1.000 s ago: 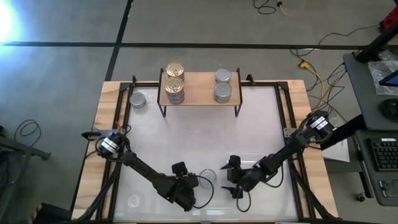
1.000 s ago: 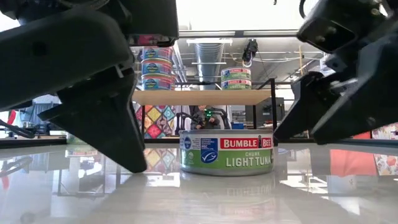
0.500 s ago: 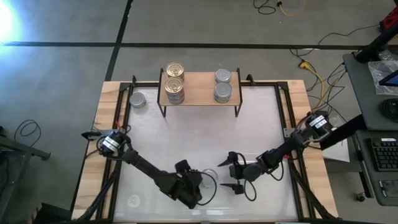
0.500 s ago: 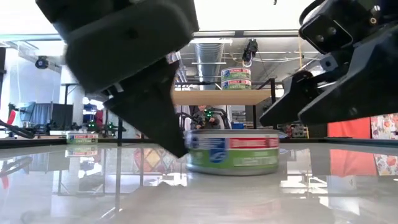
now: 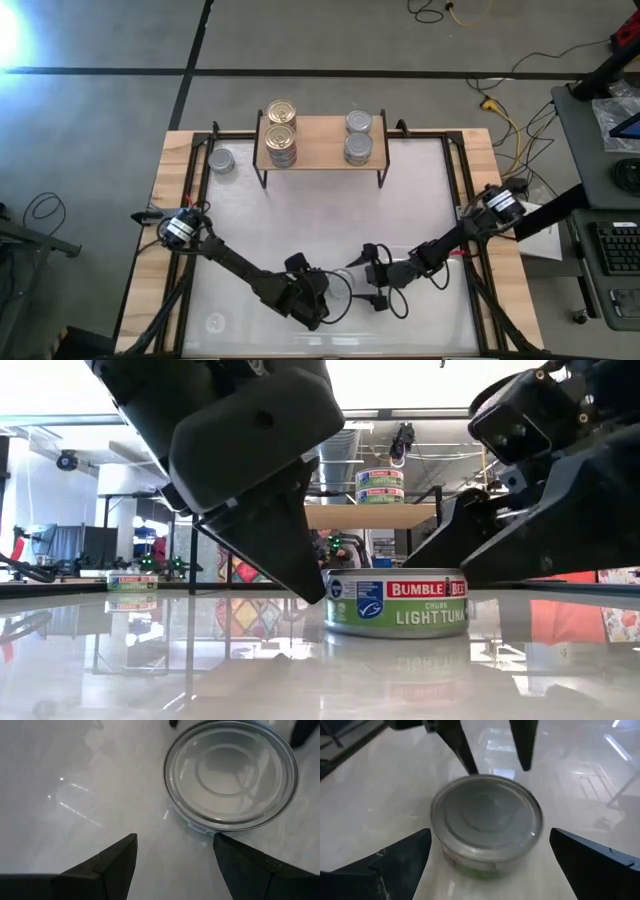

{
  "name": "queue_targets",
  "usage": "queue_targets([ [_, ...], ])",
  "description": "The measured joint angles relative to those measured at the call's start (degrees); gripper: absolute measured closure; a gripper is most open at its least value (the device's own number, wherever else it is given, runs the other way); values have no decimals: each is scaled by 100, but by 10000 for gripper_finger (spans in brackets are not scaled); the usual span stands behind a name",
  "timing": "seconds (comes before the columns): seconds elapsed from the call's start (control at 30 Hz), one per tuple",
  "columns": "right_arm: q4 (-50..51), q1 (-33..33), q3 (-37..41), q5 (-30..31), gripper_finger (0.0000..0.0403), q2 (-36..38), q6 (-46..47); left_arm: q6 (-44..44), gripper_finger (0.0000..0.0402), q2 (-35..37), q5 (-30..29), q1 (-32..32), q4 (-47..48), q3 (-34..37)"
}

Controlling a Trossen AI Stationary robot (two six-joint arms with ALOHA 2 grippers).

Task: Stack canned seafood by type on shelf
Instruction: Stack the green tuna can on top of the other green tuna on the shelf

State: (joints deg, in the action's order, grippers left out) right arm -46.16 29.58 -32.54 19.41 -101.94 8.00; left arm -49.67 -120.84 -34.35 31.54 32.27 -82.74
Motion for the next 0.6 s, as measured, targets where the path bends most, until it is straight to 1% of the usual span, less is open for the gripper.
queue_targets([
  [0.1, -500, 0, -7, -12, 3, -341, -60, 9, 155, 0, -136, -10, -42, 0],
  [0.17, -663, 0, -70, 12, 3, -530, -70, 13, 155, 2, -179, -21, -71, 0],
  [0.6, -725, -15, -679, 101, 2, -1176, -114, 161, 155, 20, -138, -47, -113, 15],
])
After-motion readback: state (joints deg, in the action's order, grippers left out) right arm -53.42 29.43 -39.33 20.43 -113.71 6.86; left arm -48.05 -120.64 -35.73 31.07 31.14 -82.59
